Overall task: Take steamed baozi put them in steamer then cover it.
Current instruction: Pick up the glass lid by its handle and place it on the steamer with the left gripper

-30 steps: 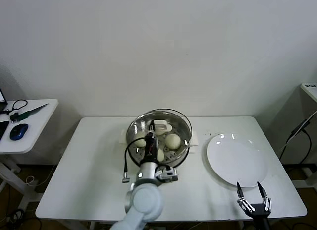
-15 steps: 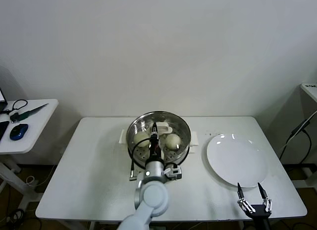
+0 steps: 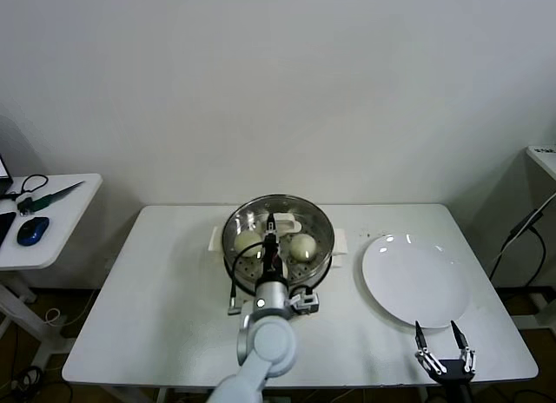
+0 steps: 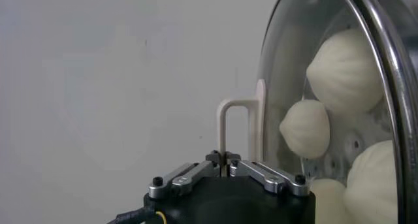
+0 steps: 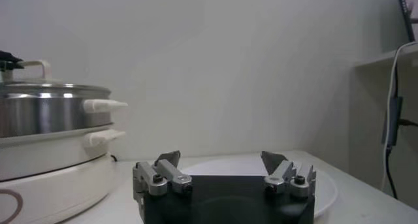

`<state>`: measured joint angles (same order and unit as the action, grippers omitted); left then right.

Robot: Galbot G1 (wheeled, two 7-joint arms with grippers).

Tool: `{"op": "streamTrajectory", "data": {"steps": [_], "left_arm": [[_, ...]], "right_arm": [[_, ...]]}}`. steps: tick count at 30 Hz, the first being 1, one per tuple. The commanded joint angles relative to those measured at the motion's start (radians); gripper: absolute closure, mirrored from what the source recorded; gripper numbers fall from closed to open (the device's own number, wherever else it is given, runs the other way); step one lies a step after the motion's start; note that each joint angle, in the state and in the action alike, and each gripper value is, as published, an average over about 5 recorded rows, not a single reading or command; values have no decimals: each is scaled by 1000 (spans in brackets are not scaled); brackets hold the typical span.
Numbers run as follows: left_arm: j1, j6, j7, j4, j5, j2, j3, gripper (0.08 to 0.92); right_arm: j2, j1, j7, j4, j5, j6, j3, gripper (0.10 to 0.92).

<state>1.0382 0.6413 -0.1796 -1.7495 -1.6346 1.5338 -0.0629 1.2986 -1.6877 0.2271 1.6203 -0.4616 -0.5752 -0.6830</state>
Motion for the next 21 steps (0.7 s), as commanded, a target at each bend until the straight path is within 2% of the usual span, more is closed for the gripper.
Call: {"op": "streamTrajectory", "data": {"steps": [1, 14, 21], "left_arm": [[-1, 6, 12, 16, -8, 12, 2, 869], [2, -5, -17, 1, -16, -10, 9, 853], [3, 10, 0, -25, 22, -14, 2, 673]], "right_arm": [[1, 0, 3, 0, 3, 1, 2, 203], [2, -7, 10, 18, 10, 6, 2, 203], [2, -10, 19, 32, 13, 27, 2, 203]]}}
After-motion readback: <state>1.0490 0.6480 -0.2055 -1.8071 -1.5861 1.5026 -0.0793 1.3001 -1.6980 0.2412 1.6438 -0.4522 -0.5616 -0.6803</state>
